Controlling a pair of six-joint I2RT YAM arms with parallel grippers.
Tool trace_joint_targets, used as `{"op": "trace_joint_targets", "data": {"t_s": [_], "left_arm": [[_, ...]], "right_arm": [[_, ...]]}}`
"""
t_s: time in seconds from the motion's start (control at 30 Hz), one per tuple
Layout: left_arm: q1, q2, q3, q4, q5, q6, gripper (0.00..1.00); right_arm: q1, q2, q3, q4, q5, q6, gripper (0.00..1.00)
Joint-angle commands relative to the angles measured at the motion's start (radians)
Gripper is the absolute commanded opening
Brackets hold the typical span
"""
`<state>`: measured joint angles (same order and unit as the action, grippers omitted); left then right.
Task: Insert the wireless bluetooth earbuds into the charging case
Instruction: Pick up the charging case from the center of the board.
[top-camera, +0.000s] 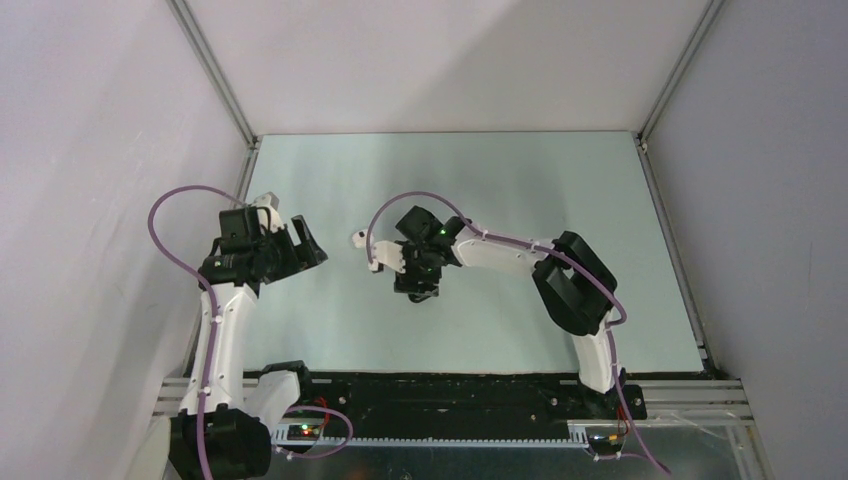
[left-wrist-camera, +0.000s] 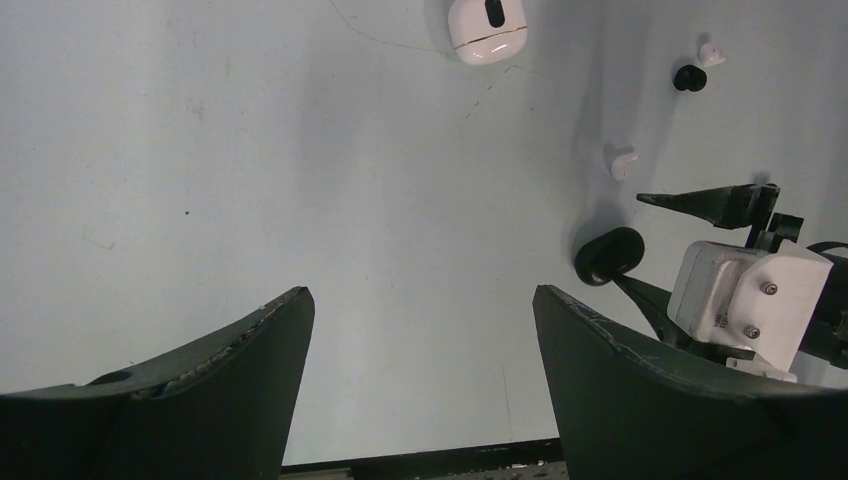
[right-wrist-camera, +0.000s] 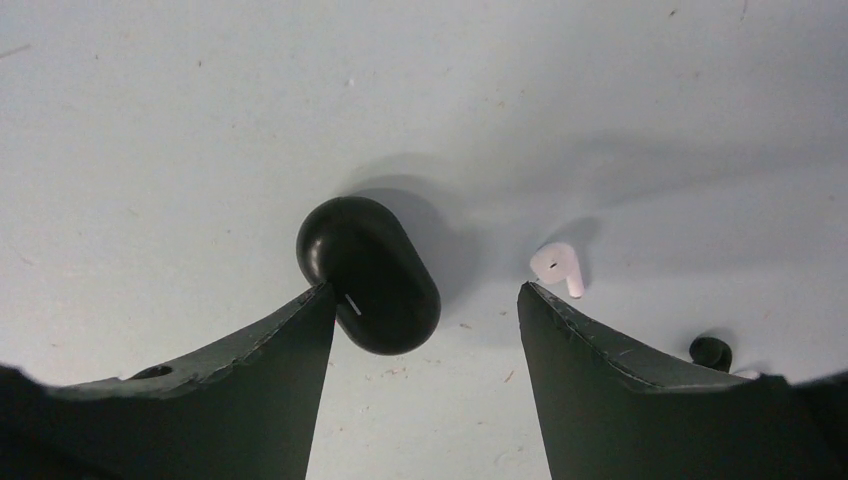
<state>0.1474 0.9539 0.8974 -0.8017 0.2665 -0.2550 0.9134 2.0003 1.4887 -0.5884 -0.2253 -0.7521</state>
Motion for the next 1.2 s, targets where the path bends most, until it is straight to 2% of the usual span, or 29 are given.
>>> {"op": "trace_joint_targets", "data": {"t_s": [0.0, 0.23, 0.43, 0.77, 0.83, 1.0, 1.17], "left_arm": [[0.009, -0.017, -0.002, 0.022, 0.011, -0.011, 0.87], [0.01, -0.02, -0.002, 0.02, 0.01, -0.012, 0.87], [0.011, -0.015, -0.003, 0.021, 0.016, -0.013, 0.87], [0.011, -0.009, -0.029, 0.044, 0.106, -0.036, 0.86], [0.01, -0.006, -0.033, 0.047, 0.119, -0.04, 0.86], [0.011, 0.004, -0.026, 0.04, 0.11, -0.037, 0.86], [0.011, 0.008, -0.027, 0.04, 0.103, -0.035, 0.86]], "right_arm": [[0.002, 0.026, 0.065, 0.008, -0.026, 0.03, 0.71], [-0.019, 0.002, 0.073, -0.064, -0.112, -0.008, 0.7], [-0.041, -0.03, 0.071, -0.123, -0.192, -0.096, 0.73], [-0.036, -0.002, 0.067, -0.114, -0.169, -0.223, 0.74], [-0.037, 0.004, 0.063, -0.112, -0.165, -0.238, 0.74], [-0.035, 0.023, 0.054, -0.102, -0.138, -0.249, 0.65], [-0.037, 0.029, 0.049, -0.11, -0.143, -0.26, 0.62]]}}
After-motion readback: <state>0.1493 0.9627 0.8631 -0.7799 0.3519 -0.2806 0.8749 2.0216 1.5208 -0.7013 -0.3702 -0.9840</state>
